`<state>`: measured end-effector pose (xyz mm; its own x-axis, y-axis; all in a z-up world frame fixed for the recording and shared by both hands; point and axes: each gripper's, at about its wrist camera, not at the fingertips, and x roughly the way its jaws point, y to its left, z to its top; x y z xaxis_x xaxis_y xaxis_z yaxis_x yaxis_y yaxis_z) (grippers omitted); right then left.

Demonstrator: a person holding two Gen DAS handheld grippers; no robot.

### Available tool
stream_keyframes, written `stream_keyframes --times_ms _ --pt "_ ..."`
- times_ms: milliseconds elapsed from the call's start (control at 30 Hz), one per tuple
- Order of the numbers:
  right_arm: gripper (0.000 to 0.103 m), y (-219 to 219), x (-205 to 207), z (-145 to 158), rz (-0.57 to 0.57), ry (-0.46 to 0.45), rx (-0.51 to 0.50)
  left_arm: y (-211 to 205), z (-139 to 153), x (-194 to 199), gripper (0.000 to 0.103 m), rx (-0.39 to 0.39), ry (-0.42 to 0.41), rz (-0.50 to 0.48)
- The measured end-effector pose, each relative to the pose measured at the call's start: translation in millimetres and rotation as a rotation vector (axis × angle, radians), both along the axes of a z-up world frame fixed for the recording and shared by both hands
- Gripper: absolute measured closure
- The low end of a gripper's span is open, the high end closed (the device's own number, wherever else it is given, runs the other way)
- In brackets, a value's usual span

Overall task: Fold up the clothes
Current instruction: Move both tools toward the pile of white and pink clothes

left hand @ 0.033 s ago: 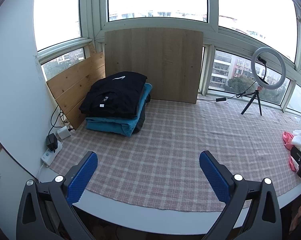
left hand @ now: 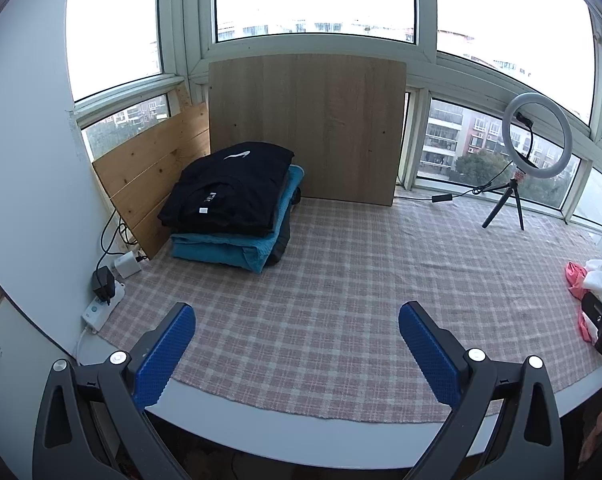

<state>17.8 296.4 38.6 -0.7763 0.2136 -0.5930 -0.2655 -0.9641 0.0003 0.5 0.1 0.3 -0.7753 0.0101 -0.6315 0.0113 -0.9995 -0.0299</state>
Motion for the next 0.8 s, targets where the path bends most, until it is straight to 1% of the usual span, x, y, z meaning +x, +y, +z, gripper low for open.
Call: stream_keyframes --times_ms 133,200,367,800 --pt "0.0 0 -1 -1 0.001 0.0 -0.004 5 -4 2 0.001 -0.034 -0.006 -0.013" --pt "0.0 -1 -2 -2 0.002 0.0 -0.006 7 -3 -3 0.001 -0.045 -0.027 -0.014" --pt "0.0 3 -1 1 0.004 0.007 -0.008 1 -3 -8 0.001 -0.032 -0.024 -0.004" --pt "0.0 -2 -13 0 0.0 0.006 0.002 -2 -3 -23 0.001 -0.038 -0.014 -0.003"
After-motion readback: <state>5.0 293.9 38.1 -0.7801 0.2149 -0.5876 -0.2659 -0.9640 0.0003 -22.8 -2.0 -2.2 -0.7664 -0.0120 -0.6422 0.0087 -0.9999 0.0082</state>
